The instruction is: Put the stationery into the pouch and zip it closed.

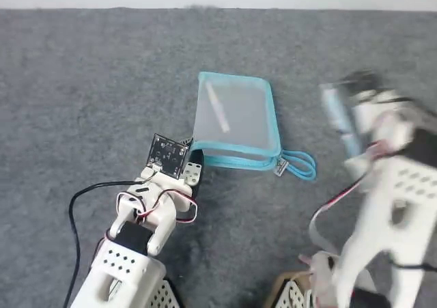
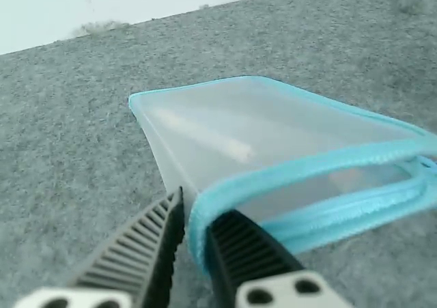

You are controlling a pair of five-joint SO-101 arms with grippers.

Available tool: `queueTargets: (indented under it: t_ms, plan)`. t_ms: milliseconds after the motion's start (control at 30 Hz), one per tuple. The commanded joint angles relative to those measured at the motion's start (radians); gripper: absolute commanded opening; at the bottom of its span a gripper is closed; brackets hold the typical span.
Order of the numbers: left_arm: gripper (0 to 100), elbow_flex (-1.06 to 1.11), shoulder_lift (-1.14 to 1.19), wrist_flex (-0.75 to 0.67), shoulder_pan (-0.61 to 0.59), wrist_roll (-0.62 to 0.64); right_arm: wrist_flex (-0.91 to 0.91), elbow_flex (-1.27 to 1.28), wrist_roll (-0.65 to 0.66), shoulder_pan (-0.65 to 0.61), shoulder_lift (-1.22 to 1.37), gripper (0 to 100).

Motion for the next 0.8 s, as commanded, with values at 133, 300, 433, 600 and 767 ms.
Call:
queueTargets:
  t_ms: [133,300,433,600,767]
  plan:
    - [1,-0.013,-0.012,-0.028,-0.006,-0.012,0.044,0.132,-0.207,-0.483,-0.101,0.6]
    - [1,-0.013,-0.014,-0.028,-0.006,-0.012,0.044,0.169,-0.226,-0.576,-0.110,0.6]
    - [1,-0.013,-0.017,-0.028,-0.006,-0.012,0.042,0.222,-0.172,-0.585,-0.134,0.6]
    - [1,-0.013,-0.017,-0.028,-0.006,-0.012,0.042,0.336,-0.126,-0.559,-0.226,0.6]
    - [1,-0.013,-0.017,-0.028,-0.006,-0.012,0.036,0.368,-0.098,-0.470,-0.222,0.6]
